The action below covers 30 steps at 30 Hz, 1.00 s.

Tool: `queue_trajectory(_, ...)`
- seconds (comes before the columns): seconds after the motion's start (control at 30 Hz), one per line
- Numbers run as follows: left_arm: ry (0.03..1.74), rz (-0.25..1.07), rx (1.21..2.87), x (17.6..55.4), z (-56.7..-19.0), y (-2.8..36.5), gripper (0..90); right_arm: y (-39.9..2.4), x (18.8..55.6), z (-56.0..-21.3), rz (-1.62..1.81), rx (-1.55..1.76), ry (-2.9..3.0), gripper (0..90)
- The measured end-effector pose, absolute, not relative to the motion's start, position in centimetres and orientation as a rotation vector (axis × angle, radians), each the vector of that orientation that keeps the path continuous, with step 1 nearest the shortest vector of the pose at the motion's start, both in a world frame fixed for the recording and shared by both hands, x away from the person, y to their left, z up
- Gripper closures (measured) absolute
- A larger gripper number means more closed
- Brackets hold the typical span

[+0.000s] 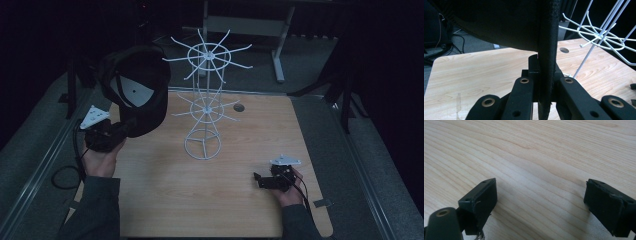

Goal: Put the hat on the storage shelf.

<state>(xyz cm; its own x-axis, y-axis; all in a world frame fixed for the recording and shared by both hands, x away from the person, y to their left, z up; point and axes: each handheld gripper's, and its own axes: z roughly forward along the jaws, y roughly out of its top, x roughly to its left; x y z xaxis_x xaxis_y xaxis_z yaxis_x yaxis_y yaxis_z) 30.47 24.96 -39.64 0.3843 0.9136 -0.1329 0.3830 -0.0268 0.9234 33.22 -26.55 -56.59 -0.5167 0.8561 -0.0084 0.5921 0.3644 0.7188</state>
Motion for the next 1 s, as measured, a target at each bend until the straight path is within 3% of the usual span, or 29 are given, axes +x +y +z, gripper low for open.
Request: queue_trajectory(1.0,1.150,0.706,1.614,30.1,-37.7,23.9,86.7,-26.5,33.2,-56.6,0.948,1.264,2.249,11.3)
